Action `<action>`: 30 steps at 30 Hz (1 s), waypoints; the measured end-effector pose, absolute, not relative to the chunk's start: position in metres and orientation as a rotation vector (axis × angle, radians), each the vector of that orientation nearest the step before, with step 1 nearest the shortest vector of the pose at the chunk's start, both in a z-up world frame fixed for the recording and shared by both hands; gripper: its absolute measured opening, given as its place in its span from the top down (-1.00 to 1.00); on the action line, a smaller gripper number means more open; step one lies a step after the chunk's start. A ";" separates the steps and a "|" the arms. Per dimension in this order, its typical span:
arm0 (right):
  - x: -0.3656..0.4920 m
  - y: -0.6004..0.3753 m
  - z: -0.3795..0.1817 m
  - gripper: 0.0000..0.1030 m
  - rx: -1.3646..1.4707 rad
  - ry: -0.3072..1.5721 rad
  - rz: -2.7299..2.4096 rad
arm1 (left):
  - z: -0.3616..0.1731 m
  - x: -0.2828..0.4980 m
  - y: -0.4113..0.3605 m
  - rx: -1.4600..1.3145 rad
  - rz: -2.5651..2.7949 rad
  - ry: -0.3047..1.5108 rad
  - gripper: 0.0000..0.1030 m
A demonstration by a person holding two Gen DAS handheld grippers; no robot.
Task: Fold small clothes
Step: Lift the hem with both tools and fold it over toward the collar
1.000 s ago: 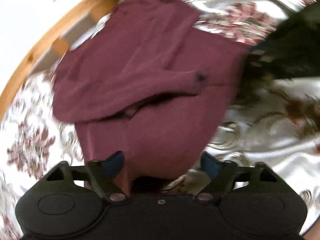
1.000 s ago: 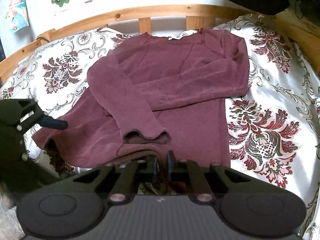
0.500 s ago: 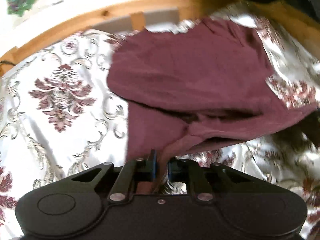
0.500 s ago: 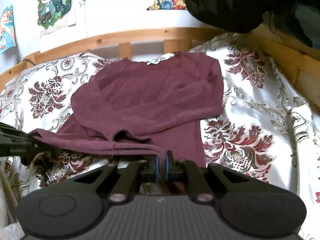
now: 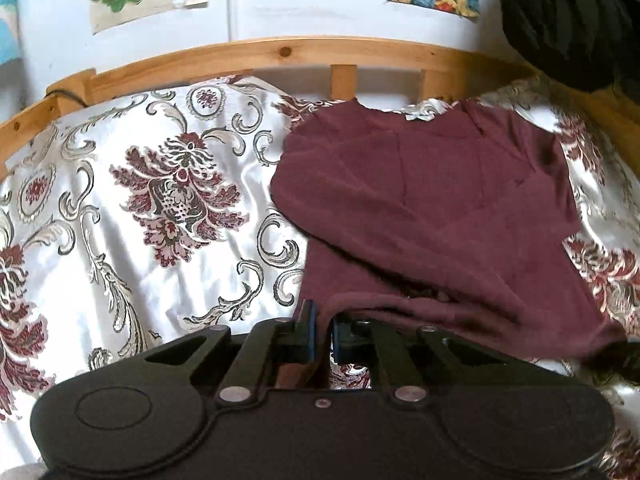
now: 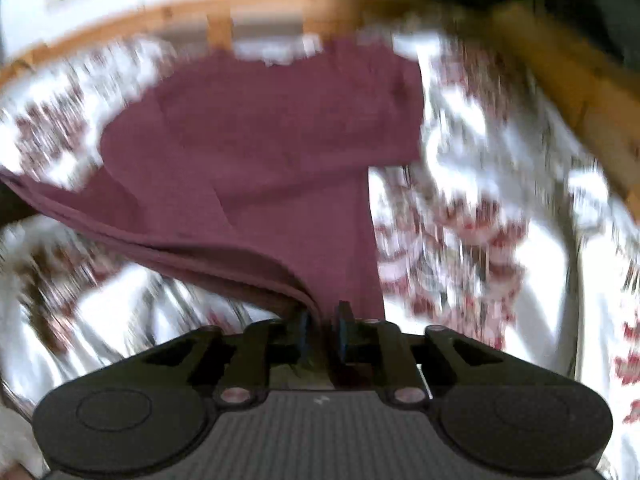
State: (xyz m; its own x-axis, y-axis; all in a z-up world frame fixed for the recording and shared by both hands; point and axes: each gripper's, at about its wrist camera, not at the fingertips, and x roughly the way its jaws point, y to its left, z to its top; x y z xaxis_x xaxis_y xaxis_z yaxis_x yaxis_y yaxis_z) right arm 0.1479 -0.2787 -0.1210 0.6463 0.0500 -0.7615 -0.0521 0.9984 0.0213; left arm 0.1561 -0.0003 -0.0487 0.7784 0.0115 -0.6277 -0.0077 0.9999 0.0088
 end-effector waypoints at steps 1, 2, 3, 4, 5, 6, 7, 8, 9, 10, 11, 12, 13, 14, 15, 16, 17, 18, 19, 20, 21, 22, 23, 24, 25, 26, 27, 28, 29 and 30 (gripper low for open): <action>0.150 -0.283 -0.125 0.56 0.034 0.892 0.063 | -0.049 0.157 0.001 -0.003 0.007 0.684 0.84; 0.151 -0.286 -0.127 0.56 0.056 0.903 0.060 | -0.049 0.158 0.001 -0.008 0.005 0.690 0.84; 0.151 -0.287 -0.127 0.56 0.063 0.902 0.058 | -0.050 0.159 0.001 -0.011 0.005 0.696 0.83; 0.150 -0.287 -0.127 0.56 0.063 0.897 0.058 | -0.050 0.159 0.002 -0.013 0.006 0.700 0.83; 0.147 -0.285 -0.125 0.65 0.055 0.885 0.060 | -0.051 0.159 0.003 -0.017 0.007 0.703 0.83; 0.145 -0.285 -0.124 0.73 0.046 0.870 0.061 | -0.051 0.159 0.004 -0.023 0.007 0.704 0.83; 0.142 -0.284 -0.121 0.81 0.036 0.849 0.059 | -0.051 0.159 0.004 -0.028 0.005 0.699 0.84; 0.139 -0.284 -0.116 0.84 0.025 0.821 0.048 | -0.050 0.157 0.004 -0.029 0.004 0.692 0.85; 0.136 -0.285 -0.111 0.85 0.019 0.793 0.038 | -0.049 0.155 0.005 -0.032 -0.002 0.680 0.88; 0.132 -0.286 -0.106 0.86 0.019 0.766 0.028 | -0.047 0.152 0.005 -0.038 -0.008 0.666 0.88; 0.127 -0.287 -0.100 0.86 0.023 0.736 0.019 | -0.044 0.148 0.006 -0.046 -0.017 0.643 0.88; 0.123 -0.289 -0.095 0.86 0.028 0.711 0.014 | -0.041 0.143 0.006 -0.052 -0.026 0.619 0.89; 0.118 -0.290 -0.090 0.87 0.033 0.687 0.011 | -0.037 0.136 0.007 -0.055 -0.035 0.587 0.89; 0.110 -0.290 -0.085 0.87 0.034 0.660 0.008 | -0.033 0.130 0.007 -0.058 -0.040 0.563 0.89; 0.103 -0.290 -0.079 0.87 0.034 0.629 0.007 | -0.030 0.124 0.009 -0.069 -0.045 0.544 0.89; 0.096 -0.290 -0.073 0.87 0.033 0.600 0.006 | -0.027 0.117 0.012 -0.089 -0.051 0.521 0.90; 0.087 -0.291 -0.067 0.87 0.034 0.568 0.008 | -0.024 0.109 0.015 -0.110 -0.055 0.501 0.90; 0.079 -0.291 -0.062 0.87 0.040 0.548 0.010 | -0.021 0.102 0.018 -0.126 -0.056 0.482 0.90; 0.069 -0.291 -0.059 0.87 0.052 0.528 0.014 | -0.018 0.093 0.021 -0.139 -0.055 0.461 0.90; 0.058 -0.290 -0.056 0.87 0.061 0.512 0.020 | -0.016 0.084 0.024 -0.151 -0.054 0.442 0.90; 0.047 -0.290 -0.054 0.87 0.066 0.499 0.023 | -0.014 0.076 0.026 -0.165 -0.058 0.430 0.90; 0.036 -0.289 -0.052 0.87 0.068 0.484 0.026 | -0.011 0.066 0.030 -0.184 -0.066 0.416 0.91; 0.023 -0.289 -0.050 0.87 0.065 0.467 0.028 | -0.009 0.058 0.033 -0.196 -0.072 0.409 0.91; 0.012 -0.289 -0.048 0.87 0.063 0.453 0.027 | -0.007 0.049 0.036 -0.205 -0.081 0.404 0.91; 0.003 -0.291 -0.045 0.87 0.068 0.437 0.025 | -0.006 0.039 0.038 -0.210 -0.095 0.399 0.91; -0.008 -0.294 -0.042 0.87 0.081 0.418 0.023 | -0.005 0.029 0.039 -0.206 -0.108 0.397 0.91; -0.018 -0.297 -0.040 0.87 0.095 0.400 0.023 | -0.003 0.020 0.039 -0.196 -0.122 0.392 0.91; -0.026 -0.299 -0.038 0.87 0.101 0.389 0.021 | -0.001 0.010 0.039 -0.181 -0.136 0.386 0.91; -0.036 -0.302 -0.037 0.87 0.107 0.374 0.023 | 0.001 -0.001 0.037 -0.163 -0.152 0.379 0.91; -0.044 -0.303 -0.036 0.87 0.110 0.362 0.024 | 0.001 -0.010 0.037 -0.146 -0.161 0.371 0.91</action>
